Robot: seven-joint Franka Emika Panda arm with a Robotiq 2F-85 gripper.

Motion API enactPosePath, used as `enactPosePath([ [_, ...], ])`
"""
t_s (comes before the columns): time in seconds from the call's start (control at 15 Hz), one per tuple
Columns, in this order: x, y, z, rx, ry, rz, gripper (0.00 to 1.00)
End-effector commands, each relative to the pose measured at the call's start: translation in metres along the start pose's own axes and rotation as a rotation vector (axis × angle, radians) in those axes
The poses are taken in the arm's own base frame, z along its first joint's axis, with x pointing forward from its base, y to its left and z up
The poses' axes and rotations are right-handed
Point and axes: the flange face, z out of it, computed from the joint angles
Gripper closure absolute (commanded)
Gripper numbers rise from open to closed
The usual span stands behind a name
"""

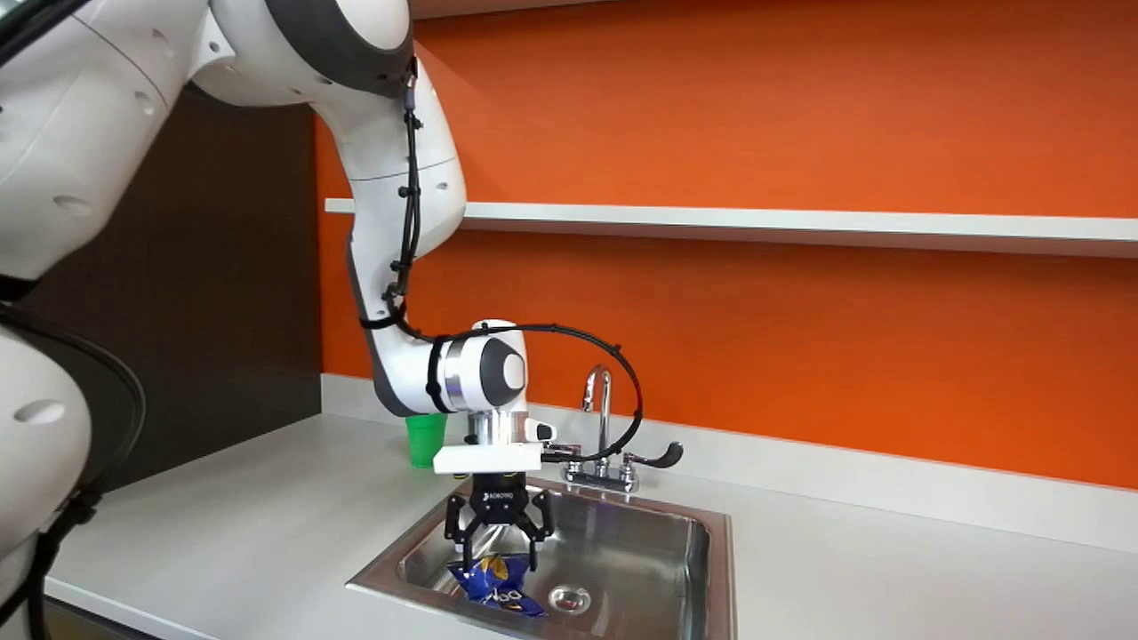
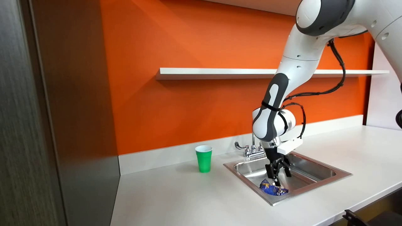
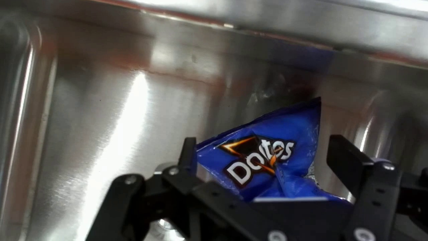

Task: Take the Dorito pack out of the sink

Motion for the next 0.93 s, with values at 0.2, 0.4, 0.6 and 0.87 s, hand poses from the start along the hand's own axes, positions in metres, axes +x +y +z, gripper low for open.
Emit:
enactPosePath([
  [0.2,0.026,0.001,0.007,-0.033,0.002,-0.004,0.0],
  [0.4,0.035,-0.003,0.011,-0.037,0.001,-0.017,0.0],
  [0.6,0.043,-0.007,0.016,-0.039,-0.001,-0.031,0.0],
  [0.87,0.05,-0.012,0.023,-0.044,-0.006,-0.044,0.0],
])
